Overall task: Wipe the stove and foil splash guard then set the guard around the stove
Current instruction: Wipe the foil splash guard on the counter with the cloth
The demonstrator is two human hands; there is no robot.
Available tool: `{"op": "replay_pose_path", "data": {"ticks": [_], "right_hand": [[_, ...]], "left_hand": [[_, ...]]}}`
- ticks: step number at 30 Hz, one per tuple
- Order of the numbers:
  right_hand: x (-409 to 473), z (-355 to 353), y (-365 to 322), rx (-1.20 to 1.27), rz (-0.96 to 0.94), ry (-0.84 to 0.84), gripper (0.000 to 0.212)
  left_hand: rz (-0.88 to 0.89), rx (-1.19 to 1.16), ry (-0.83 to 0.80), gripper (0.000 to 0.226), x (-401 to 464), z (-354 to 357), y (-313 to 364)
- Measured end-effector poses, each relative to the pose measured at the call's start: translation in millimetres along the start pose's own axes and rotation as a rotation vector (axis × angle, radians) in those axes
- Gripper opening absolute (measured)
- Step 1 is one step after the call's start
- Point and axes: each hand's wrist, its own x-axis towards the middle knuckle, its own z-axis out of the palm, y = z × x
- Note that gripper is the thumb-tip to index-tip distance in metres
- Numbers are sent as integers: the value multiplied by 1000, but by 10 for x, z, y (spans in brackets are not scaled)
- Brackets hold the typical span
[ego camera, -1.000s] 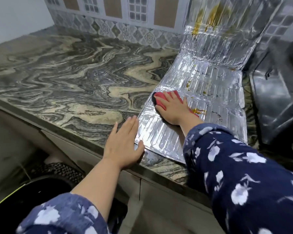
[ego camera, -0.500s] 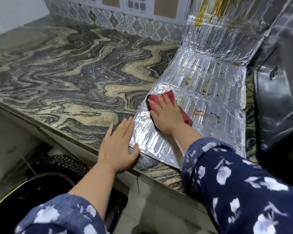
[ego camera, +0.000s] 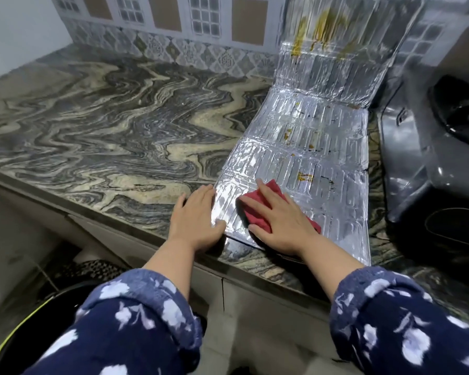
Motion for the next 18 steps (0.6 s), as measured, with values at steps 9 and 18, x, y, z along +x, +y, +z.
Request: {"op": "replay_pose_path", "data": {"ticks": [9, 18], "right_hand": [[163, 96, 90, -10, 88, 7, 53], [856, -115, 816, -10, 345, -8, 54]], "left_hand": [[138, -19, -54, 55, 841, 89, 163], [155, -18, 12, 60, 850, 265, 103]]}}
